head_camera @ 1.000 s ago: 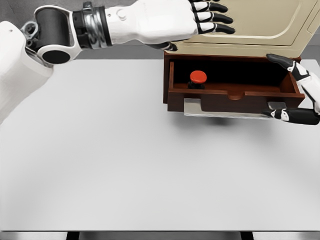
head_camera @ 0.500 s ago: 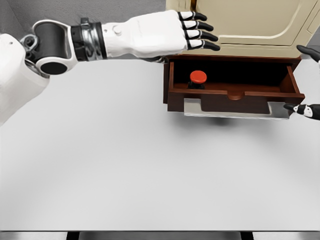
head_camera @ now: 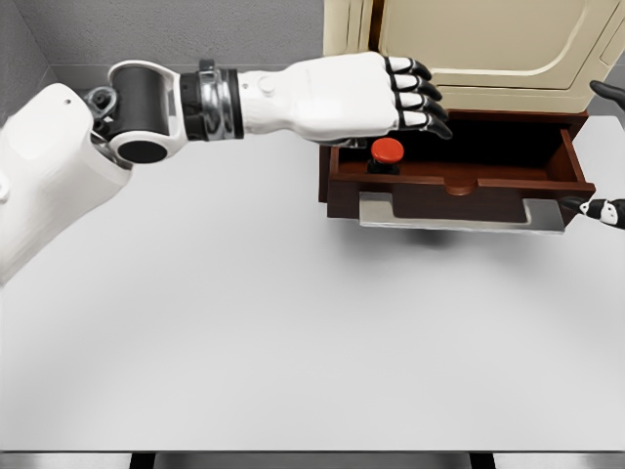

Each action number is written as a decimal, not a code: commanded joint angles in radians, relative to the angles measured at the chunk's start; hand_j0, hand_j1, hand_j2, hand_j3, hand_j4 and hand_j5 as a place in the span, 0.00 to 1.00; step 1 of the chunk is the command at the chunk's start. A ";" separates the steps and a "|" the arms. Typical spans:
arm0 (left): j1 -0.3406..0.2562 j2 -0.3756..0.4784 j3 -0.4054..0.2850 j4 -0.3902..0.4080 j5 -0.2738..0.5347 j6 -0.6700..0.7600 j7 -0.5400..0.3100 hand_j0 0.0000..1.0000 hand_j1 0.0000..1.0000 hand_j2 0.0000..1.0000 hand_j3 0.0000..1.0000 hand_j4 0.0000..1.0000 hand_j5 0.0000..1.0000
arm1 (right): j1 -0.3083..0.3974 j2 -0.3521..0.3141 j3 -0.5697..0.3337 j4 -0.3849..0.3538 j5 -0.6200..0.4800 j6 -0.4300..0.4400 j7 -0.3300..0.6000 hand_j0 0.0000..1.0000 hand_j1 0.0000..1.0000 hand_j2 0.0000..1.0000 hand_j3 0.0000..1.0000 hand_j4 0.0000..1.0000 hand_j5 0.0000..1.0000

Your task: Put the switch into the drawer with left arm, and close the drawer with right arm

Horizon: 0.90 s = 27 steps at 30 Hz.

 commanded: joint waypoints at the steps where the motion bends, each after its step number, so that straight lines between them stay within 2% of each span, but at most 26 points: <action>1: 0.000 -0.002 -0.003 0.002 0.004 0.001 0.001 0.86 0.86 0.86 0.86 0.86 0.86 | 0.000 -0.001 -0.003 0.001 -0.004 0.001 0.000 1.00 1.00 1.00 1.00 1.00 1.00; 27: 0.000 -0.069 -0.040 0.123 -0.048 0.001 -0.009 0.87 0.87 0.87 0.87 0.87 0.87 | 0.002 -0.005 -0.001 0.001 -0.003 0.001 0.000 1.00 1.00 1.00 1.00 1.00 1.00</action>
